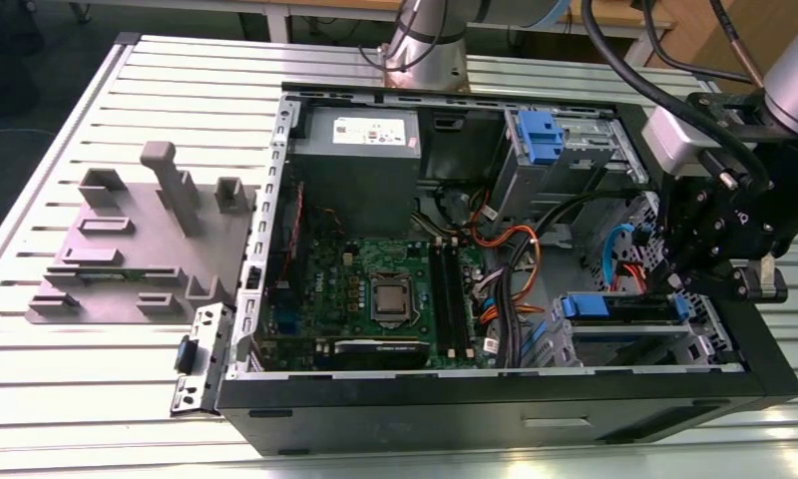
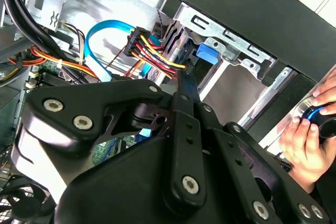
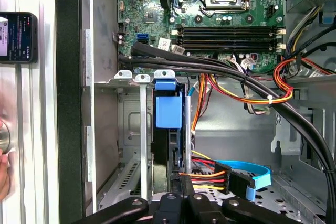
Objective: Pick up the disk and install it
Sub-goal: 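Insert the second disk wire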
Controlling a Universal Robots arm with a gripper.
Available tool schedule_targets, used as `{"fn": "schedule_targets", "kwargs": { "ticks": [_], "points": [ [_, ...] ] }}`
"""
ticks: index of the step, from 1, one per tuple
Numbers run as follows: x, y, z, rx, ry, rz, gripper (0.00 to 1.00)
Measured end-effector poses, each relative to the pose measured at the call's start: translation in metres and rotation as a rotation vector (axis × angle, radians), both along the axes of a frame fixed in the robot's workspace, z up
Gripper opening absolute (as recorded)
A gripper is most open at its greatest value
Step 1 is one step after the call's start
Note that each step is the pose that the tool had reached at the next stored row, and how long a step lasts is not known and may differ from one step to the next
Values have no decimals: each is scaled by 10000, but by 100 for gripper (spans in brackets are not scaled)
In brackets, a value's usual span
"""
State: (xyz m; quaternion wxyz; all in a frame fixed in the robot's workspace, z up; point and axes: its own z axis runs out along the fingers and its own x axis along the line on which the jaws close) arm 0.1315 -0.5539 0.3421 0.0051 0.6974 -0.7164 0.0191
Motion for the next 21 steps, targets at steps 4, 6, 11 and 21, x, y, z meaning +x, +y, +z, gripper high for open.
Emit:
{"fn": "schedule_targets", "kwargs": {
  "ticks": [4,6,11,21],
  "points": [
    [3,0,0,0,438,0,11],
    [2,0,0,0,458,-1,11],
    [2,-1,11,8,460,0,11],
    [2,15,216,9,460,0,11]
  ]
}}
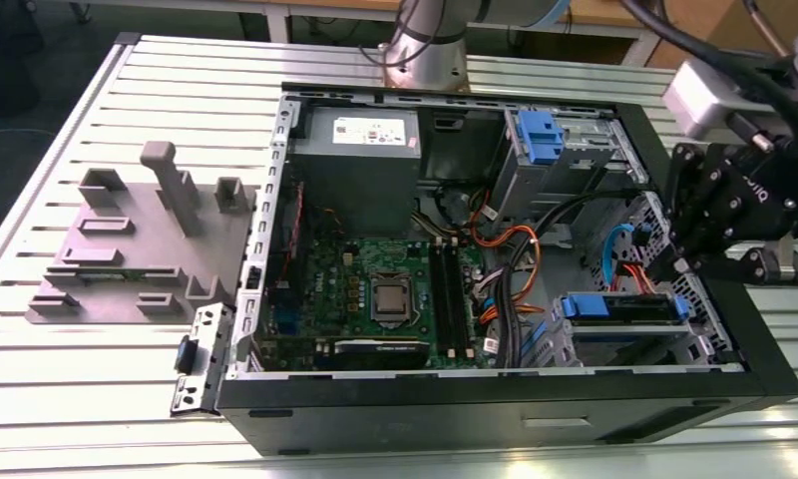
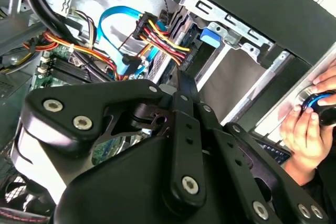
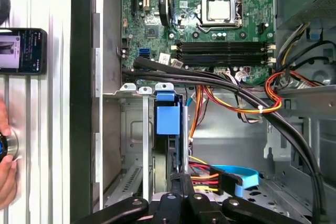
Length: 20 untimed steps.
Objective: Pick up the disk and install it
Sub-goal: 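Insert the second disk wire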
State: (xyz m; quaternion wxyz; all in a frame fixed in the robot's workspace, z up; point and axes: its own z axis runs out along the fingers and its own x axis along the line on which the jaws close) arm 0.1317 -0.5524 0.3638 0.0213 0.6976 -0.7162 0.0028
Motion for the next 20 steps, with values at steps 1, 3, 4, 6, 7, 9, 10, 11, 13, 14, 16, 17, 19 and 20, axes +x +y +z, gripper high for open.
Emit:
{"fn": "schedule_targets", "kwargs": {
  "ticks": [1,3,4,6,7,9,10,11,13,14,16,17,19,20],
  "points": [
    [0,3,24,1,0,0,11],
    [0,8,69,1,0,0,11],
    [0,11,93,0,0,1,11],
    [0,15,134,0,0,1,11],
    [0,18,155,-1,0,1,11],
    [-1,22,182,1,0,0,11],
    [-2,24,195,1,0,0,11],
    [-2,26,207,0,0,1,11],
    [-3,28,217,3,0,1,11],
    [-3,28,217,4,0,0,11],
    [-3,28,219,0,0,0,11],
    [-3,29,219,0,0,0,11],
    [-3,29,219,0,0,0,11],
    [-3,29,219,0,0,0,11]
  ]
}}
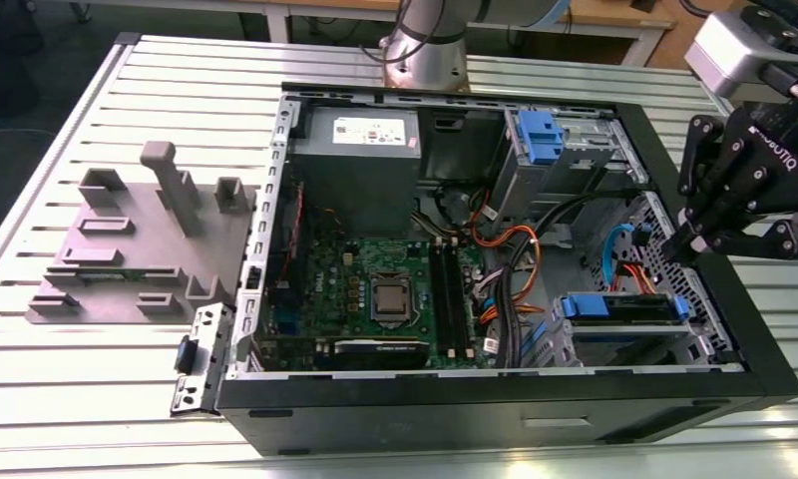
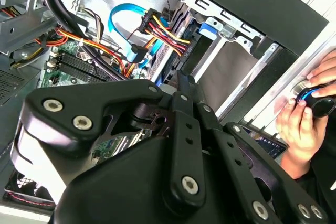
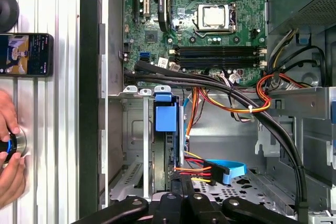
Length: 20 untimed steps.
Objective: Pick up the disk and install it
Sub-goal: 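Insert the second disk wire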
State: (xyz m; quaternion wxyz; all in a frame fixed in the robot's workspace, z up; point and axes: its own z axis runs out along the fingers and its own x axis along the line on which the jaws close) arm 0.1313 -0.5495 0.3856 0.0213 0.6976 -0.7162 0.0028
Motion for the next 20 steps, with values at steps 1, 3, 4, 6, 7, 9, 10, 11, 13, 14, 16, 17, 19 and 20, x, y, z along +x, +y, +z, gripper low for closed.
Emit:
{"fn": "schedule_targets", "kwargs": {
  "ticks": [1,3,4,6,7,9,10,11,13,14,16,17,19,20],
  "points": [
    [0,0,0,0,1,1,11],
    [0,0,0,0,0,0,11],
    [0,1,0,0,0,0,11],
    [0,1,0,0,0,1,11],
    [0,5,0,-1,0,0,11],
    [0,23,-1,0,0,0,11],
    [0,39,-1,0,0,0,11],
    [0,55,-1,0,0,0,11],
    [0,108,-2,1,0,0,11],
    [0,138,-1,-3,0,0,11],
    [0,220,-4,-16,0,0,11],
    [0,253,-4,-21,0,0,11],
    [0,313,-12,-21,0,1,11],
    [0,326,-20,-26,2,1,11]
  ]
}}
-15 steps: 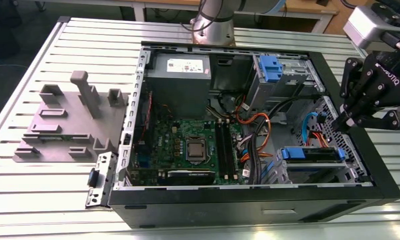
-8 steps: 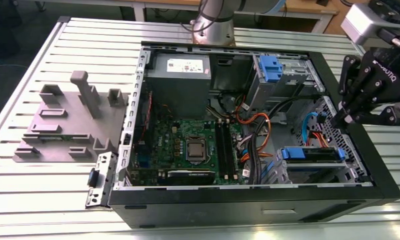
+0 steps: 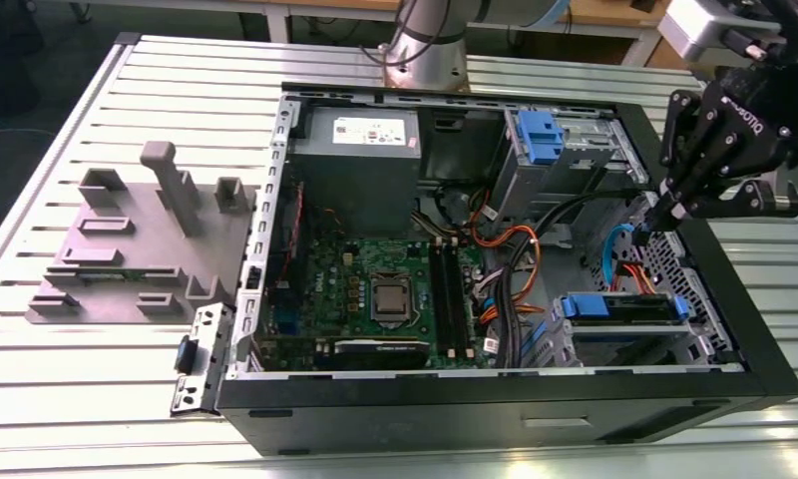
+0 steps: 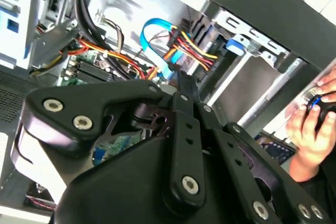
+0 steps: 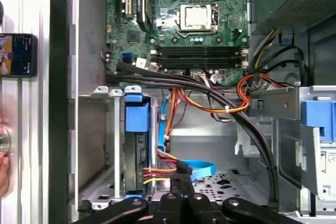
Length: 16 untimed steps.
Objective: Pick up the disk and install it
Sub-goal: 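Insert the second disk wire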
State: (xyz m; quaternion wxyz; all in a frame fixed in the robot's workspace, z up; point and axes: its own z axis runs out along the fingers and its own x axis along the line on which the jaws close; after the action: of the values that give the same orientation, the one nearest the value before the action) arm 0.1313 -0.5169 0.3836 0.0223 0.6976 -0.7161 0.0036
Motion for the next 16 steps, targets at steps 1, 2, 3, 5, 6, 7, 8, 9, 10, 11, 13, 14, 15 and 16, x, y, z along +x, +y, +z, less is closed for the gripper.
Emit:
{"fn": "schedule_targets", "kwargs": {
  "ticks": [1,2,3,5,6,7,8,9,10,11,13,14,15,16],
  "points": [
    [0,14,-9,-43,0,0,11],
    [0,27,-23,-90,0,0,11],
    [0,48,-34,-150,0,0,11],
    [0,106,-43,-339,0,-1,11],
    [0,132,-51,-417,0,0,11],
    [0,153,-59,-505,0,-1,11],
    [0,163,-68,-555,0,-1,11],
    [0,171,-80,-601,0,0,11],
    [0,177,-91,-649,0,0,11],
    [0,181,-104,-664,0,0,11],
    [0,193,-122,-692,-2,0,17],
    [0,199,-131,-709,-3,0,17],
    [0,204,-138,-736,-5,0,17],
    [0,208,-144,-760,-7,0,17]
  ]
}}
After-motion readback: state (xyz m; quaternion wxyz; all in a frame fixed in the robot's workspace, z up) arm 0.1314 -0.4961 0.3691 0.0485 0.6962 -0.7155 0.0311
